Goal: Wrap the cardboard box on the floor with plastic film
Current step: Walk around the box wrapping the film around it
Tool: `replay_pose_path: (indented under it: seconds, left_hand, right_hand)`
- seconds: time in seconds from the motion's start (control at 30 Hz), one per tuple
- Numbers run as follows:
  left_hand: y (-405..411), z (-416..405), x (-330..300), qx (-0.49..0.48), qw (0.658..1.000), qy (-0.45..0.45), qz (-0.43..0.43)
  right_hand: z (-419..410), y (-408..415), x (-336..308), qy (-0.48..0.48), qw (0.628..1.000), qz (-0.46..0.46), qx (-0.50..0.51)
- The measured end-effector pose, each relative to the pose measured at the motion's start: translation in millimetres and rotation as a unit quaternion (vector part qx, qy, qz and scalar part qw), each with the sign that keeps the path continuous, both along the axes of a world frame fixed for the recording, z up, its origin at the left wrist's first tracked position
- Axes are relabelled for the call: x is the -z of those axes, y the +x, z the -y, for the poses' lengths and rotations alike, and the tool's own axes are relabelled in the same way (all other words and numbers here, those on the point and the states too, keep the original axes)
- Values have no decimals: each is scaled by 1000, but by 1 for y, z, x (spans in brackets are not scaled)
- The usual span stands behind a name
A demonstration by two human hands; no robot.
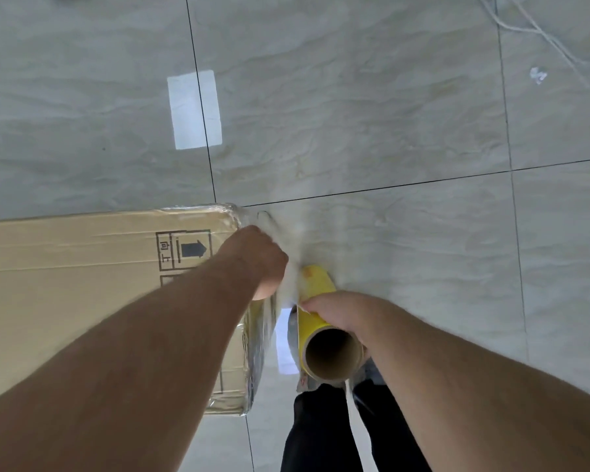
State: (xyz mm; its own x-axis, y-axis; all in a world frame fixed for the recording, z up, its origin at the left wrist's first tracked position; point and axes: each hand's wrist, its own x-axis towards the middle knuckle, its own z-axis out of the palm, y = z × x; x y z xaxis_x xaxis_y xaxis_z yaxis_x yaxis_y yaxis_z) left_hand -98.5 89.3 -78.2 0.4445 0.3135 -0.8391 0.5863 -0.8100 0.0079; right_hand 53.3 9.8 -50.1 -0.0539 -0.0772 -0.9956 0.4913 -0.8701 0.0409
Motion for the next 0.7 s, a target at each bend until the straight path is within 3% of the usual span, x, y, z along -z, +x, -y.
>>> replay_pose_path:
  seconds: [0.1, 0.2, 0.27, 0.37, 0.53, 0.6, 0.7]
  left_hand:
    - [-6, 19, 2, -18, 1000, 5, -18]
    - [-16, 36, 3, 11, 1000, 23, 1]
    - [-18, 37, 6, 12, 999, 32, 26]
    - [-12, 41, 2, 3, 1000, 5, 27]
    - [-9, 55, -5, 18, 999, -29, 16]
    - [-13, 52, -2, 10, 999, -41, -11]
    - [-9, 50, -5, 1, 997, -61, -48]
  right_hand:
    - [-5, -14, -2, 45, 999, 11, -13]
    - [10, -24, 8, 25, 1000, 3, 7]
    - [25, -23, 8, -21, 993, 39, 110]
    - [58, -16, 13, -58, 949, 50, 307]
    - [85, -30, 14, -80, 880, 5, 469]
    - [88, -40, 19, -64, 880, 10, 470]
    - [91, -32, 16, -14, 928, 6, 372]
